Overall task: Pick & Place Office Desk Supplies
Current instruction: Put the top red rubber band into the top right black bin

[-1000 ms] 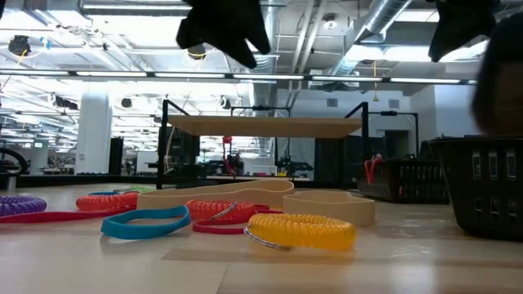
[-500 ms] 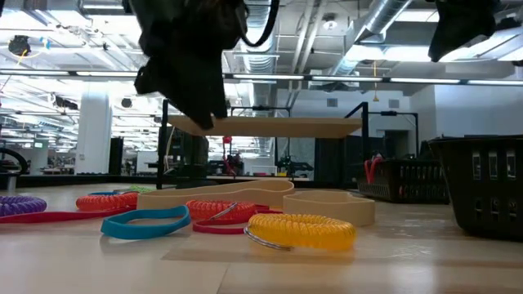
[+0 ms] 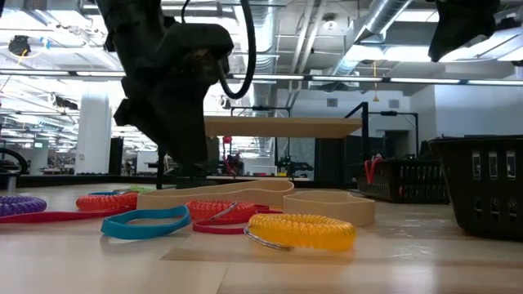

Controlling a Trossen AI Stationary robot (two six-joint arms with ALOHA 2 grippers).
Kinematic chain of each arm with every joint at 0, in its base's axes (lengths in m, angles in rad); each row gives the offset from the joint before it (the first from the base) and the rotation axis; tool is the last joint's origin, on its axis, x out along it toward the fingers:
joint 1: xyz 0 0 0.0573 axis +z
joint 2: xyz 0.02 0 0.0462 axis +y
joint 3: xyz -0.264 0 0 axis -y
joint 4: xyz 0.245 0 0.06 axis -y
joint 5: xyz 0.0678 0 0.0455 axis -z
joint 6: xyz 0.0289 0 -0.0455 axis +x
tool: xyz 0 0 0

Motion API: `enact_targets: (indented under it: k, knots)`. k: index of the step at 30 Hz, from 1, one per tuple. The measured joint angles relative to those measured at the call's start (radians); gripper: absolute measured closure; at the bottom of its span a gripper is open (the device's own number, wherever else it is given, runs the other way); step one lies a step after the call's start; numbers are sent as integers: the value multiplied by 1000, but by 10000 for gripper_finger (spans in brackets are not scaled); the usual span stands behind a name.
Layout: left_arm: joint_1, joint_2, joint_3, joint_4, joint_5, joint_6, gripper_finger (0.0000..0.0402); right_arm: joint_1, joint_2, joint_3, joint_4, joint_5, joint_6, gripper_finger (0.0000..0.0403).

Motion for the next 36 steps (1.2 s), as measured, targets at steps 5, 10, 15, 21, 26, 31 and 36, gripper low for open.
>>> enact_targets:
  k: [5,10,15,21,26,31,36]
  knots:
    - [0,0,-25,69,0,5,264,0,0,0,8,0,0,319]
    - [5,0,-35,78,0,8,241,0,0,0,23,0,0,319]
    - [5,0,-35,78,-46,10,206,0,2,0,26,0,0,319]
    - [22,0,-35,77,-56,11,180,0,9,0,26,0,0,319]
    - [46,0,-35,77,-56,11,181,0,13,0,30,0,0,319]
    - [64,0,-35,77,-55,16,182,0,14,0,41,-1,0,319]
    - [70,19,-34,87,3,36,172,0,14,0,41,-3,-2,319]
